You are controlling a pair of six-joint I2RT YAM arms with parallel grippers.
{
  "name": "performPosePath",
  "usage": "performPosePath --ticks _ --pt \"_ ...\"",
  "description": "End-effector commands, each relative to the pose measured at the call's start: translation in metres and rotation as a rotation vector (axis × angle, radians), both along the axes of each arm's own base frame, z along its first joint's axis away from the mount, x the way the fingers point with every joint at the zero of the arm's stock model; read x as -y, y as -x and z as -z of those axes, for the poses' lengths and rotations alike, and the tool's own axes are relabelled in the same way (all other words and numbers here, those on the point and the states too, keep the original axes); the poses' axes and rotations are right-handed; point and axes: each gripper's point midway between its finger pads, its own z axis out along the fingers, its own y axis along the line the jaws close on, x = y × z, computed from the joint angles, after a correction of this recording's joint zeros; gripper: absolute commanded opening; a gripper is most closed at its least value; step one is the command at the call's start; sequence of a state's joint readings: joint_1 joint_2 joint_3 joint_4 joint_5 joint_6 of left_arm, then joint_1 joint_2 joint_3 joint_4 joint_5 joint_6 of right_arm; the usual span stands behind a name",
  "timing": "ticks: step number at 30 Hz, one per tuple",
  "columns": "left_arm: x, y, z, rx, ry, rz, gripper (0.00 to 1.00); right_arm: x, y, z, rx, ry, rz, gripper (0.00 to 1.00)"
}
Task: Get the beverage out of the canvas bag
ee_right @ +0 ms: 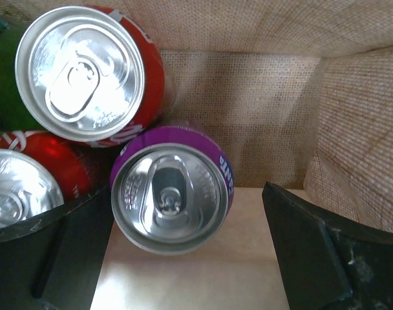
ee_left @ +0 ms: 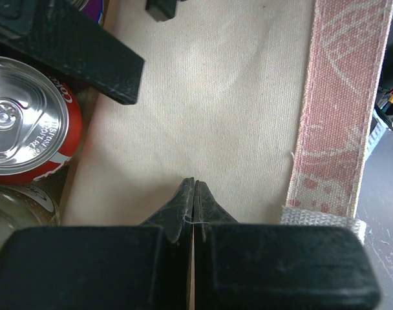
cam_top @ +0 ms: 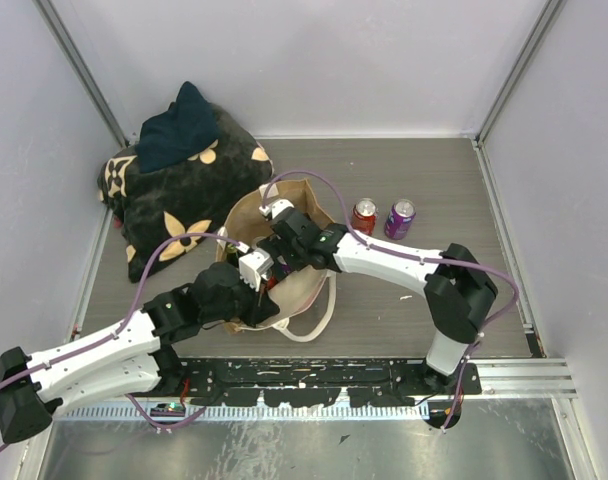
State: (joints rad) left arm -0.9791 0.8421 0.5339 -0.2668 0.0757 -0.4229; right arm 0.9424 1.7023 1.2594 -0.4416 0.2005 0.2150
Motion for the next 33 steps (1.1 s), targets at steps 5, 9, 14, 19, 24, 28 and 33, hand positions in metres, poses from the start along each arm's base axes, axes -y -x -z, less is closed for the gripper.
performPosePath --ticks 5,9,14,19,24,28,33 --pt "-0.022 0.011 0.034 -0.06 -0.107 -0.018 0.05 -0.016 -0.018 0.003 0.046 0.018 0.006 0.98" --pt "-0.022 0.01 0.033 -0.059 -0.107 -0.021 0.05 -0.021 -0.019 0.013 0.029 0.02 0.0 0.91" --pt "-0.023 0.01 0.033 -0.054 -0.109 -0.023 0.05 -0.024 -0.02 0.022 0.013 0.026 0.002 0.8" --pt "-0.023 0.01 0.032 -0.052 -0.107 -0.025 0.06 -0.024 -0.02 0.026 0.003 0.043 0.0 0.39" --pt "-0.024 0.009 0.031 -0.045 -0.105 -0.03 0.06 -0.021 -0.022 0.015 0.013 0.06 0.01 0.01" --pt "-0.024 0.008 0.03 -0.041 -0.104 -0.03 0.06 -0.016 -0.033 -0.026 0.1 0.045 0.04 0.01" --pt "-0.024 0.007 0.029 -0.037 -0.109 -0.036 0.06 -0.012 -0.044 -0.109 0.241 -0.057 0.09 0.01"
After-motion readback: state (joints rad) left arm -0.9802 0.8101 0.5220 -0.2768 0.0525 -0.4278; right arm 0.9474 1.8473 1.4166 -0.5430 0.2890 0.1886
